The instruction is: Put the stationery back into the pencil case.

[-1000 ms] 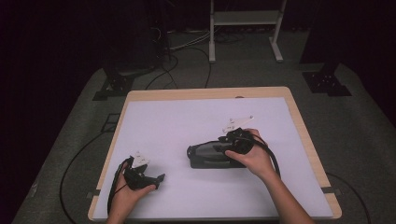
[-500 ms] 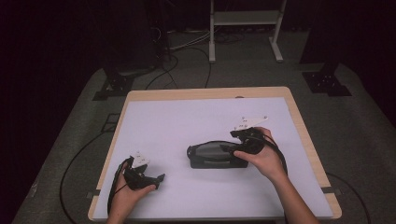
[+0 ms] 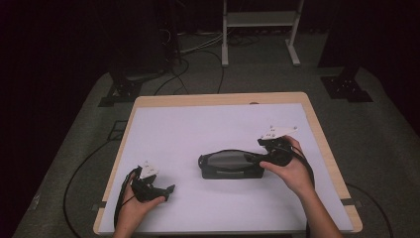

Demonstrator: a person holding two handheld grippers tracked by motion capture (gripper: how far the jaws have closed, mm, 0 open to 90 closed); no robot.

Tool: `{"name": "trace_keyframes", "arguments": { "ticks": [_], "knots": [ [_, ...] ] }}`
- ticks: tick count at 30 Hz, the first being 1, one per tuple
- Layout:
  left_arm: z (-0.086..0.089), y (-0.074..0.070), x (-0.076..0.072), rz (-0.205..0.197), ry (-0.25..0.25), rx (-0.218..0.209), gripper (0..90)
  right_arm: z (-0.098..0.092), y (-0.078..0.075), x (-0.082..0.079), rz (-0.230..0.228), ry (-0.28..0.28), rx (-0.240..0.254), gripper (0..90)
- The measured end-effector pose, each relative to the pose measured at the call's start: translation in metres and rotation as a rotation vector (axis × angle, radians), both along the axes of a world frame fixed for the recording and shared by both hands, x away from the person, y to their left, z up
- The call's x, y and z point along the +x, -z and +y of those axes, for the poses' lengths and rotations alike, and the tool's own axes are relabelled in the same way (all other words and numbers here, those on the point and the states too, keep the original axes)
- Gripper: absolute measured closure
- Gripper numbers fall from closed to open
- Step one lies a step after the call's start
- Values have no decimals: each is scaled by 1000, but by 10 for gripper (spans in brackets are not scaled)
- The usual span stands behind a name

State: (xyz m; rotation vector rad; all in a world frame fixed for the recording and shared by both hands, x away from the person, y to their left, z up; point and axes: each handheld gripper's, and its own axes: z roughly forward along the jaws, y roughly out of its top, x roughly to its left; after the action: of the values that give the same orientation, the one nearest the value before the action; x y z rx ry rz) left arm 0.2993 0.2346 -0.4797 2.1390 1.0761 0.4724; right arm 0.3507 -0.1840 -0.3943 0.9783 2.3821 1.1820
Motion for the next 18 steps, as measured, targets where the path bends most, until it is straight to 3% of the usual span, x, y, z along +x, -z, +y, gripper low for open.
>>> {"name": "trace_keyframes", "arguments": {
  "ticks": [18],
  "knots": [
    [0, 0, 0, 0, 1, 1, 40, -47, 7, -12, -14, 68, 55, 203]
  ]
}}
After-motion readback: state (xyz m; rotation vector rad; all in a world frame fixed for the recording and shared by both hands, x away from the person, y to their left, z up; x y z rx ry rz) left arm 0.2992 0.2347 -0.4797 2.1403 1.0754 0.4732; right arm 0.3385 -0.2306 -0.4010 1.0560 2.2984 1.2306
